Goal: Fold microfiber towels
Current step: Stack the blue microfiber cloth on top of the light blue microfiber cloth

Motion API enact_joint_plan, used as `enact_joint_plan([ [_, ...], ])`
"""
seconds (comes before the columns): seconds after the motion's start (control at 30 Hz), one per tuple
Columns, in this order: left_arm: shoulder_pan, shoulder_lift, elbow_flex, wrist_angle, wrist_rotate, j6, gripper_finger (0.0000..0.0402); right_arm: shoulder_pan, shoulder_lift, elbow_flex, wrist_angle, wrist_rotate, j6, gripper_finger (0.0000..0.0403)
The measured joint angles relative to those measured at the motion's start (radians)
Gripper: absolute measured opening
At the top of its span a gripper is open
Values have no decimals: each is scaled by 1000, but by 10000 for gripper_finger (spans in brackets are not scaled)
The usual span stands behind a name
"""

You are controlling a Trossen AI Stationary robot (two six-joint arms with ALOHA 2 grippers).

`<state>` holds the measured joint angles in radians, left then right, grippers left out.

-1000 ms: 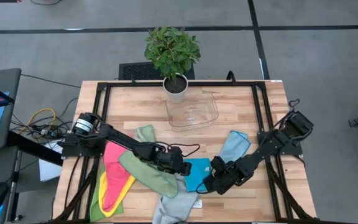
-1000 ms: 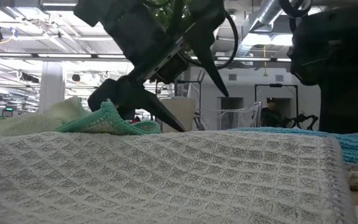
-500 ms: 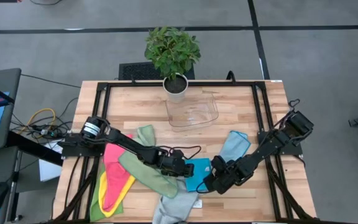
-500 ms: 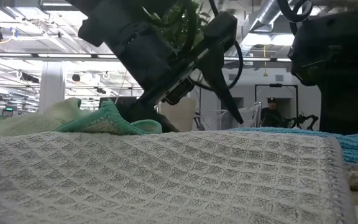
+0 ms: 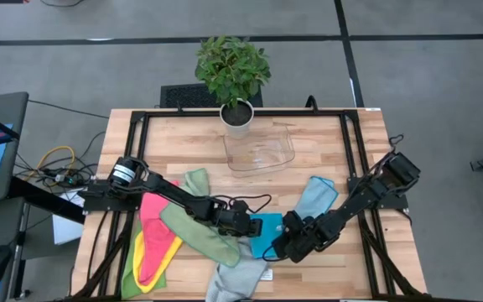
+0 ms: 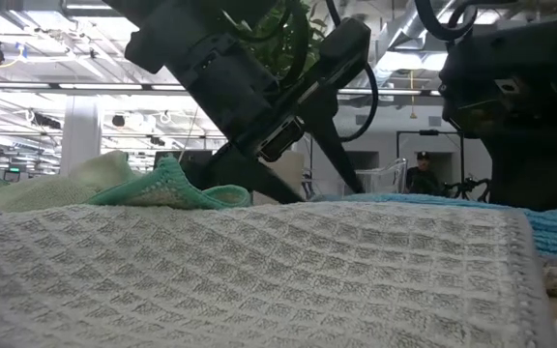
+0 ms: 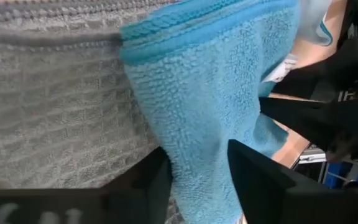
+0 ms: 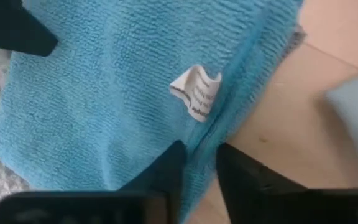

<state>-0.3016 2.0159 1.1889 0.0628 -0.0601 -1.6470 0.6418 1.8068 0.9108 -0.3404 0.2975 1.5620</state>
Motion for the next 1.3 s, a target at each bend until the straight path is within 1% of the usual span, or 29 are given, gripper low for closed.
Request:
enact_joint_plan([
  [0.13,0,0,0,-3,0,19,95,-2,0,0,11,-7,-1,53],
  [0.23,1,0,0,-4,-9,20,63,-2,-1,0,15,-10,-16,21],
  [0.3,2,0,0,-4,-16,29,43,-2,-3,-1,16,-16,-18,11],
  [0.43,2,0,0,-3,-11,42,9,2,-12,-2,13,-9,-18,12],
  [0.53,10,0,0,25,19,39,7,7,-33,-4,-12,-7,-18,10],
  [0.73,48,0,17,105,101,53,3,24,-106,-6,-127,-4,-5,9],
  [0.9,87,-1,86,107,140,101,2,57,-167,-5,-222,10,42,9],
  [1.1,140,-1,167,103,176,141,1,104,-260,-5,-387,76,141,9],
  [1.23,177,-1,228,98,179,167,1,116,-324,-2,-496,94,173,9],
  [1.3,202,-1,257,63,177,194,1,117,-352,-2,-553,100,191,9],
])
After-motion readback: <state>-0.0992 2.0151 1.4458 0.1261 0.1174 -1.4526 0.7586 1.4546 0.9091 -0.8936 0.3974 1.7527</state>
